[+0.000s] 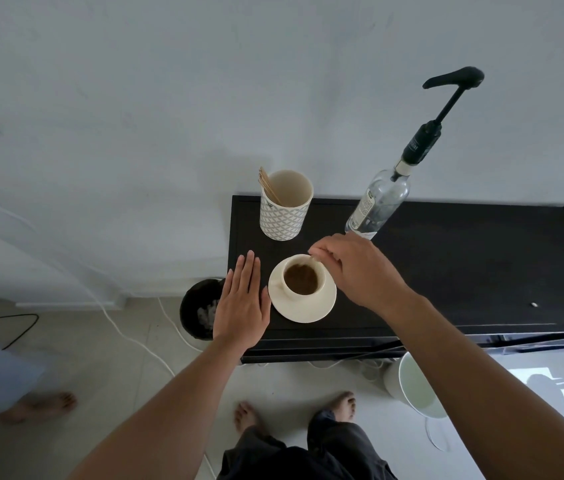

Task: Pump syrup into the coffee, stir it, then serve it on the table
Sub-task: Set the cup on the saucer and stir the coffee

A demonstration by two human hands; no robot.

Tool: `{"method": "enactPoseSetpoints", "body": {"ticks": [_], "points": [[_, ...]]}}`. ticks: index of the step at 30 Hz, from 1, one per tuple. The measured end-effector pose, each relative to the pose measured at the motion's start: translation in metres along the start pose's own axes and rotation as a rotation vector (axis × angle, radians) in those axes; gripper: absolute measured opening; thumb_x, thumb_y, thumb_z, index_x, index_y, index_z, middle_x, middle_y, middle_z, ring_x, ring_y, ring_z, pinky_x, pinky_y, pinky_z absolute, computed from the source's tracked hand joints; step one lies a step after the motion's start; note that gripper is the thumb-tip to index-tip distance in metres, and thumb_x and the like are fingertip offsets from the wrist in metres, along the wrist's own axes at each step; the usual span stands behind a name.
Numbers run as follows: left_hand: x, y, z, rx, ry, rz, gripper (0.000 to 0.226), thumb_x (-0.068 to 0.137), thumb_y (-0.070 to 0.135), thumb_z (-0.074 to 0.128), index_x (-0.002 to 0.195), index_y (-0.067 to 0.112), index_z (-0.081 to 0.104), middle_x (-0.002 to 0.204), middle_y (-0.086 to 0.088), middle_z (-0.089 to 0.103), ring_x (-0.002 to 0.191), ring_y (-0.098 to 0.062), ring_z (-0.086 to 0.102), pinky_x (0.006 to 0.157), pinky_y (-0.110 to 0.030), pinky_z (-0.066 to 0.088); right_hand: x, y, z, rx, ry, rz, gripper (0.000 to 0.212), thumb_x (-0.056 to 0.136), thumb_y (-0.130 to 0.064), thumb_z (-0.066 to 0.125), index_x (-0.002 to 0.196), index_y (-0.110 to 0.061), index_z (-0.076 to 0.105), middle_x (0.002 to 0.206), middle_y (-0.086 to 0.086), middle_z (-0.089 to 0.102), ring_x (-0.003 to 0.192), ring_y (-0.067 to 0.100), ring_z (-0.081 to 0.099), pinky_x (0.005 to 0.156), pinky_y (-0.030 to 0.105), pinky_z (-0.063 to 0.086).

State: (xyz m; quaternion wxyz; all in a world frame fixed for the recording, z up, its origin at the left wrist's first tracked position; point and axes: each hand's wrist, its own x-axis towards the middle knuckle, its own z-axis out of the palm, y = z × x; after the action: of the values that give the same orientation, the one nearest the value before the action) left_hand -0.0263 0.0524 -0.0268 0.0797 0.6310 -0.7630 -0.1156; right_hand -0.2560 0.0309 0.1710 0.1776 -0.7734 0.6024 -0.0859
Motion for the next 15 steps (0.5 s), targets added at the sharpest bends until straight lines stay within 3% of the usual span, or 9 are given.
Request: {"method": "enactPoseSetpoints", "body": {"ticks": [2, 6, 12, 15], "points": [[0.000, 0.000, 0.000, 0.003, 0.001, -0.001, 0.069, 0.122, 0.044, 0.024, 0.181, 0.010, 0.012, 0.191, -0.008, 0.002, 0.177, -0.024, -0.001, 0.144, -0.046, 0.016, -0.001, -0.002, 0.001, 0.054, -0.056, -0.009, 0.030, 0.119, -0.035, 0.056, 0.130, -0.019, 0.080, 0.118, 0.001, 0.081, 0.105, 0.015, 0.070, 0.097, 0.038, 0.061], [0.000, 0.000, 0.000, 0.004, 0.005, 0.007, 0.069, 0.122, 0.044, 0.024, 0.181, 0.009, 0.013, 0.191, -0.008, 0.004, 0.177, -0.025, 0.001, 0.143, -0.047, 0.017, -0.001, 0.004, 0.005, -0.054, 0.024, 0.062, 0.028, 0.119, -0.038, 0.054, 0.122, -0.021, 0.075, 0.105, -0.001, 0.075, 0.088, 0.011, 0.067, 0.072, 0.024, 0.053], [0.000, -0.001, 0.002, -0.004, 0.022, 0.016, 0.069, 0.122, 0.043, 0.026, 0.181, 0.008, 0.015, 0.191, -0.010, 0.007, 0.177, -0.026, 0.004, 0.143, -0.049, 0.020, -0.001, 0.000, 0.007, -0.038, 0.040, 0.028, 0.028, 0.120, -0.032, 0.054, 0.127, -0.018, 0.077, 0.115, 0.000, 0.078, 0.105, 0.016, 0.065, 0.089, 0.032, 0.057], [0.000, -0.002, 0.004, 0.003, 0.026, 0.019, 0.070, 0.122, 0.045, 0.023, 0.181, 0.008, 0.014, 0.191, -0.010, 0.006, 0.177, -0.026, 0.004, 0.143, -0.049, 0.021, -0.001, -0.005, 0.011, -0.020, -0.033, -0.025, 0.030, 0.120, -0.036, 0.052, 0.126, -0.019, 0.076, 0.111, -0.002, 0.076, 0.100, 0.012, 0.062, 0.083, 0.023, 0.050]]}}
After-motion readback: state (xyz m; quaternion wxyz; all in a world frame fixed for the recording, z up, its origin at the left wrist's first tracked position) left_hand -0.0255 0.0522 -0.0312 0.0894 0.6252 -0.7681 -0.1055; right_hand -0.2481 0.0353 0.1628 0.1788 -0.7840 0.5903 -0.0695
